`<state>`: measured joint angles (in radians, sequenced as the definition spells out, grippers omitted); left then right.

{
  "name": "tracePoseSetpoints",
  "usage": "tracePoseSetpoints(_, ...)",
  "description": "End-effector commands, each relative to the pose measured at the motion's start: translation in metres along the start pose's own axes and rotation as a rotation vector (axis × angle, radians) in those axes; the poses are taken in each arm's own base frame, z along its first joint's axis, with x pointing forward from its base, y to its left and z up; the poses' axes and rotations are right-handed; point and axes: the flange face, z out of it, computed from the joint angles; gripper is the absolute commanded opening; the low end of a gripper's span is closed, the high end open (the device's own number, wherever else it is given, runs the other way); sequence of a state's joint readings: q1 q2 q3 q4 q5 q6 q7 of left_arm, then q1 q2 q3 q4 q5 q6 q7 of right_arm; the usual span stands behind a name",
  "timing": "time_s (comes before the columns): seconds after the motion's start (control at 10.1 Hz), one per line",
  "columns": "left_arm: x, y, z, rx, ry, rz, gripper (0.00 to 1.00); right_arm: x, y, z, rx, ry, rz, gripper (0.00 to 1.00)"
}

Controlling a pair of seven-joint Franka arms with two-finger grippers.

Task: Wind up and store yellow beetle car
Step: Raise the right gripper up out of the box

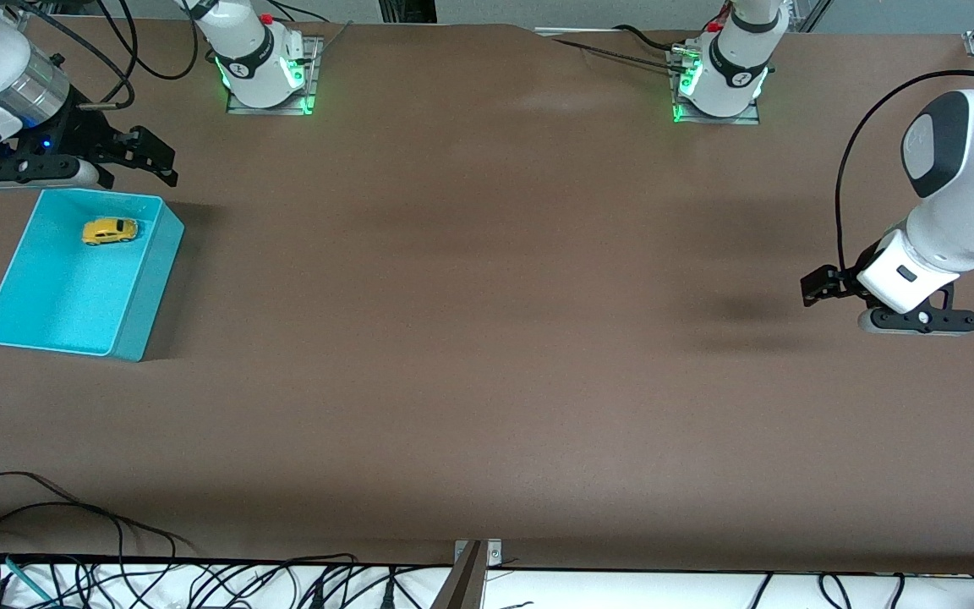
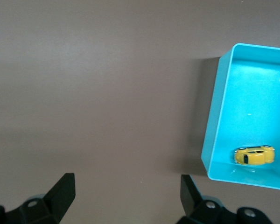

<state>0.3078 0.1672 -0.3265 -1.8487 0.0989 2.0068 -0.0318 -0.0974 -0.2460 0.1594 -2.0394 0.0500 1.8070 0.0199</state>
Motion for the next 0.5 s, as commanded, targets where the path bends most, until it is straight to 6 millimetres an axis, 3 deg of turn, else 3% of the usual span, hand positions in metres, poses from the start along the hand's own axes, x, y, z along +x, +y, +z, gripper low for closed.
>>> tracePoseSetpoints(0.0, -0.0015, -0.0015, -0.0039, -0.021, -0.004, 0.016, 1.0, -0.0038, 0.0047, -0.0021, -0.073, 0.01, -0.005, 1.0)
tracePoseSetpoints(0.4, -0.0015, -0.0015, -0.0039, -0.021, -0.004, 0.016, 1.0, -0.0056, 0.0014, -0.0037, -0.071, 0.008, -0.015, 1.0)
